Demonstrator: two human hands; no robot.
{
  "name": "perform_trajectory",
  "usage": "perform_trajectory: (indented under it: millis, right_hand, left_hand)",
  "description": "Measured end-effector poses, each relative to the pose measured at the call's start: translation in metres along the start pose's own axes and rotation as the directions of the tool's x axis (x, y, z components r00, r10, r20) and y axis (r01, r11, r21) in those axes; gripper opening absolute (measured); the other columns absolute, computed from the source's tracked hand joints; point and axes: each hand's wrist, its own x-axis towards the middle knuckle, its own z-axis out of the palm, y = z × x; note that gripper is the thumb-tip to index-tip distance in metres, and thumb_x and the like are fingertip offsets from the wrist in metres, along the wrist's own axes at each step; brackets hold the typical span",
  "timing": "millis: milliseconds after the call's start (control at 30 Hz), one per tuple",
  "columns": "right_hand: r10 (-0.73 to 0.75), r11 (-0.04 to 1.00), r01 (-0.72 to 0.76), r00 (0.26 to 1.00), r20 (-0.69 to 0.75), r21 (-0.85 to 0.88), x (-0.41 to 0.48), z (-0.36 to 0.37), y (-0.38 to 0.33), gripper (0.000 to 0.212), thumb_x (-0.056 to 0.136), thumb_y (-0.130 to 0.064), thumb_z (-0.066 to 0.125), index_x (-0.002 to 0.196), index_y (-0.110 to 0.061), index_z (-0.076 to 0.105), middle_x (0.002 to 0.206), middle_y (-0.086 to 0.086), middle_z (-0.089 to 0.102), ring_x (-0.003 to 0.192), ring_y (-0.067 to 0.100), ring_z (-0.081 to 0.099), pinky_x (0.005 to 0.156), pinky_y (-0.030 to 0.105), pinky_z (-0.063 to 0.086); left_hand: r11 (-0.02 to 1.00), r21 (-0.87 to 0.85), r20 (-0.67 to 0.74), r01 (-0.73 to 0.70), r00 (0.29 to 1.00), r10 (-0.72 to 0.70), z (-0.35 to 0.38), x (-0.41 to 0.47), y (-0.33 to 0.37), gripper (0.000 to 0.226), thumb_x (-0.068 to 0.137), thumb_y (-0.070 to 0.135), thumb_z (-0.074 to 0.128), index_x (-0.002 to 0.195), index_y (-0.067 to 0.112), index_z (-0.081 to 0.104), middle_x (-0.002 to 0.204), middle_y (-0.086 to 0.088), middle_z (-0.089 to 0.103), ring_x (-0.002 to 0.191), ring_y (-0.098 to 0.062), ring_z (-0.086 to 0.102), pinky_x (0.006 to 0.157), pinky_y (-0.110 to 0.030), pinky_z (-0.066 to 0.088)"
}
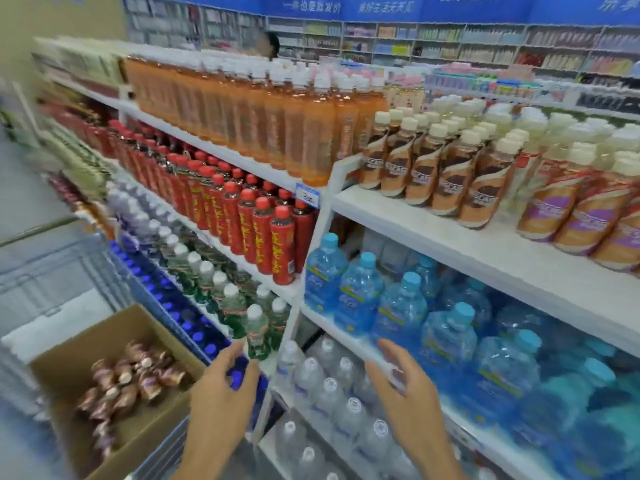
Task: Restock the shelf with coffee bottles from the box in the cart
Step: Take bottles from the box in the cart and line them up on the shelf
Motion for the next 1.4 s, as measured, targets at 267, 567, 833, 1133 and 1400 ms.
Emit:
perform_trajectory:
  millis: [267, 567, 833, 1133, 1400]
  right_hand:
    - [0.070, 0.995, -0.089, 0.952, 0.298, 0.051, -0.024, 0.173, -0.016, 0.031, 0.089, -0.003, 0.072, 0.108, -0.027, 0.066, 0.112, -0.008, 0.066, 0.099, -0.005, 0.063, 0.075, 0.003, 0.046]
    - [0.088, 0.996, -0.060, 0.853, 0.514, -0.071, -0.041, 0.298, -0.026, 0.034, 0.091, -0.027, 0.073, 0.122, -0.034, 0.062, 0.123, -0.013, 0.065, 0.116, 0.003, 0.059, 0.099, 0.032, 0.047]
    - [0.161, 0.985, -0.080, 0.729, 0.666, -0.152, -0.013, 0.378, -0.029, 0.034, 0.093, -0.037, 0.069, 0.125, -0.039, 0.059, 0.129, -0.022, 0.060, 0.124, 0.000, 0.054, 0.110, 0.032, 0.042]
    - [0.251, 0.958, -0.045, 0.606, 0.755, -0.282, 0.067, 0.464, -0.019, 0.044, 0.095, -0.047, 0.064, 0.137, -0.037, 0.053, 0.135, -0.022, 0.055, 0.127, 0.006, 0.052, 0.111, 0.034, 0.042]
    - [0.342, 0.926, -0.048, 0.530, 0.776, -0.375, 0.118, 0.522, -0.005, 0.040, 0.096, -0.044, 0.064, 0.134, -0.035, 0.055, 0.136, -0.017, 0.056, 0.129, 0.006, 0.050, 0.114, 0.038, 0.040]
  left_hand:
    - [0.968, -0.040, -0.217, 0.248, 0.943, -0.251, -0.114, 0.004, -0.127, 0.031, 0.088, 0.028, 0.074, 0.119, 0.026, 0.067, 0.105, 0.002, 0.074, 0.095, -0.018, 0.071, 0.085, -0.032, 0.053]
    - [0.887, -0.154, -0.277, 0.436, 0.842, -0.462, -0.179, 0.001, -0.212, 0.028, 0.091, 0.024, 0.071, 0.118, 0.028, 0.066, 0.113, 0.002, 0.071, 0.104, -0.018, 0.065, 0.092, -0.038, 0.053]
    - [0.838, -0.207, -0.260, 0.505, 0.797, -0.544, -0.186, 0.034, -0.239, 0.031, 0.095, 0.027, 0.066, 0.125, 0.030, 0.060, 0.119, 0.014, 0.063, 0.112, -0.013, 0.060, 0.099, -0.032, 0.049]
    - [0.779, -0.159, -0.265, 0.607, 0.734, -0.626, -0.194, 0.136, -0.270, 0.036, 0.097, 0.028, 0.064, 0.131, 0.022, 0.058, 0.123, 0.008, 0.063, 0.113, -0.016, 0.059, 0.097, -0.035, 0.050]
    - [0.734, -0.216, -0.267, 0.643, 0.685, -0.678, -0.198, 0.214, -0.290, 0.021, 0.097, 0.028, 0.063, 0.117, 0.030, 0.057, 0.110, 0.013, 0.064, 0.103, -0.012, 0.063, 0.084, -0.024, 0.049]
